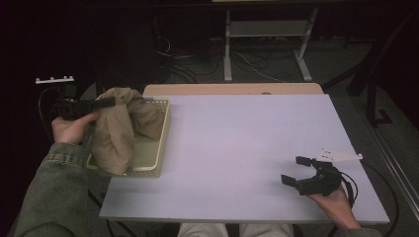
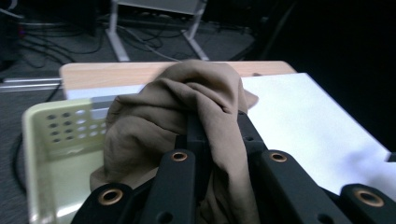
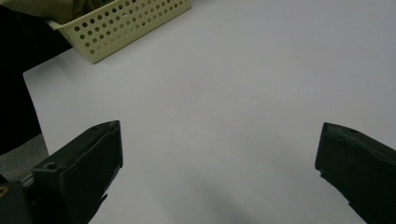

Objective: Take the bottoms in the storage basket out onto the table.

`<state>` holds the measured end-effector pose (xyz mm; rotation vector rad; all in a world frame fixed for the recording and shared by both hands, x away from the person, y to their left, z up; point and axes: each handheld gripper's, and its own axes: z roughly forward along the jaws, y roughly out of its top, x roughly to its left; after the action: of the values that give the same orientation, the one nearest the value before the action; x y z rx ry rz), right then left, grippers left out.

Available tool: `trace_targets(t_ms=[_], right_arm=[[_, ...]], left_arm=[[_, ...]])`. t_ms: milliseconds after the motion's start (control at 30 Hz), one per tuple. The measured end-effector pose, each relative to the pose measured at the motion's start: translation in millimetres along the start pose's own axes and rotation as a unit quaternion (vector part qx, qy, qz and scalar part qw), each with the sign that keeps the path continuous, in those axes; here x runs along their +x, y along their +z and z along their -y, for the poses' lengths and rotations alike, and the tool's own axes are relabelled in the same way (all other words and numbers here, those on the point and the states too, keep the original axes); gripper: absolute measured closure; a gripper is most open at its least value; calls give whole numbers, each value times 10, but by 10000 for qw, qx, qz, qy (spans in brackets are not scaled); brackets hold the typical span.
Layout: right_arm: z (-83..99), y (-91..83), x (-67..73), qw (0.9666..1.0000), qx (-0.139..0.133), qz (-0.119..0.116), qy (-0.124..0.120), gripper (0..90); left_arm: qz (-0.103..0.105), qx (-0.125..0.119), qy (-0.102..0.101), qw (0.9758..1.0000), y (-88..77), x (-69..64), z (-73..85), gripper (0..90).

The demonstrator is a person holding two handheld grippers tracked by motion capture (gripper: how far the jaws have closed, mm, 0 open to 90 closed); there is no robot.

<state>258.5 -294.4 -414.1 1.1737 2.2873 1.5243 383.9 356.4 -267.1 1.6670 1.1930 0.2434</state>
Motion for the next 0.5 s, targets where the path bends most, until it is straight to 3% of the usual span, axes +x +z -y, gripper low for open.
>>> trace_targets(t_ms=[300, 500], right_arm=[[0, -9, -8, 10000, -53, 1, 3, 5], [-3, -12, -7, 10000, -40, -13, 6, 6]], left_arm=[[49, -6, 319, 9995, -18, -187, -171, 798], [53, 10, 399, 9992, -21, -267, -269, 798]])
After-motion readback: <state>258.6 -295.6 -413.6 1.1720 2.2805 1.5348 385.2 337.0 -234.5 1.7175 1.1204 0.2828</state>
